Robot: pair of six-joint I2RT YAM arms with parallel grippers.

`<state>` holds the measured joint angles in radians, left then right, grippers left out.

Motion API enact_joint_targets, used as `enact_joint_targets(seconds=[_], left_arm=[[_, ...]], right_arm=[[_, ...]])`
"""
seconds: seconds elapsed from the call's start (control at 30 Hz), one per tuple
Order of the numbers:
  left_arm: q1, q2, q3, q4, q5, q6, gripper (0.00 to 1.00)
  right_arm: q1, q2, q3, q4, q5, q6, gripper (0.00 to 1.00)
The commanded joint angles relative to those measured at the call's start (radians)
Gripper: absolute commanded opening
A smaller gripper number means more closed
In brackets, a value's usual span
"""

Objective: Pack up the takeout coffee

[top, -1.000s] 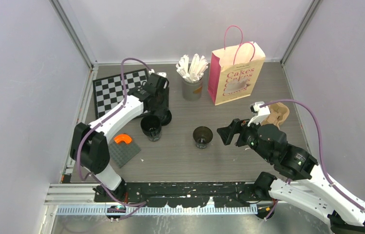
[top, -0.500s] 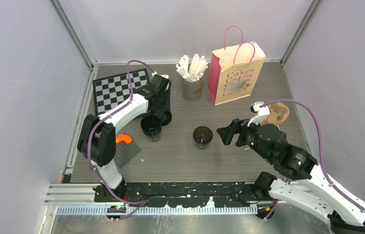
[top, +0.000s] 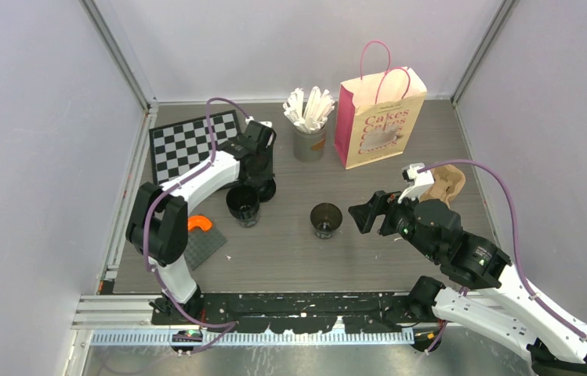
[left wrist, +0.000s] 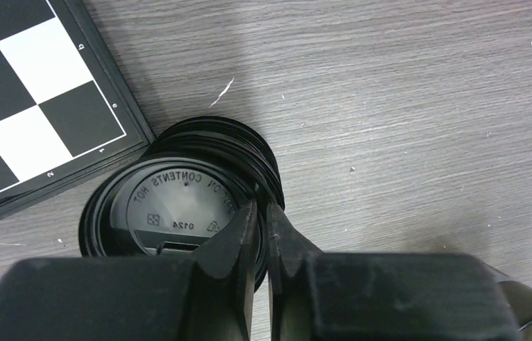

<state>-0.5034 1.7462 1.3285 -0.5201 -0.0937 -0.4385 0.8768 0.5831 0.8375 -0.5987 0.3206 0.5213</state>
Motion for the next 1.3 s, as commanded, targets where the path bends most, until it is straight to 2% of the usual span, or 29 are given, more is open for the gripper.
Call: enact_joint_targets(seconds=[0.0,0.23,0.7,1.13,1.27], left_arm=[[0.005,-0.010,-0.004,0.031,0.012,-0.001,0.08],[0.005,-0.067,0.016,-0.019,0.041,-0.015,0.00],[0.005,-0.141,0.037,-0.078,0.089,0.009,0.00],[0.005,-0.089,0.050,-0.068,0.025,0.108,0.00],[0.005,-0.064,0.050,-0.064,0.037,0.126,0.05]], right_arm=[[0.000,0.001,0.002,0.039,0.008,-0.011,0.85],[0.000,0.002,0.003,0.044,0.006,-0.004,0.85],[0.000,0.040,-0.007,0.077,0.000,0.015,0.85],[0.000,0.055,-0.015,0.092,-0.010,0.025,0.85],[0.000,0.055,-0.013,0.091,-0.011,0.023,0.85]])
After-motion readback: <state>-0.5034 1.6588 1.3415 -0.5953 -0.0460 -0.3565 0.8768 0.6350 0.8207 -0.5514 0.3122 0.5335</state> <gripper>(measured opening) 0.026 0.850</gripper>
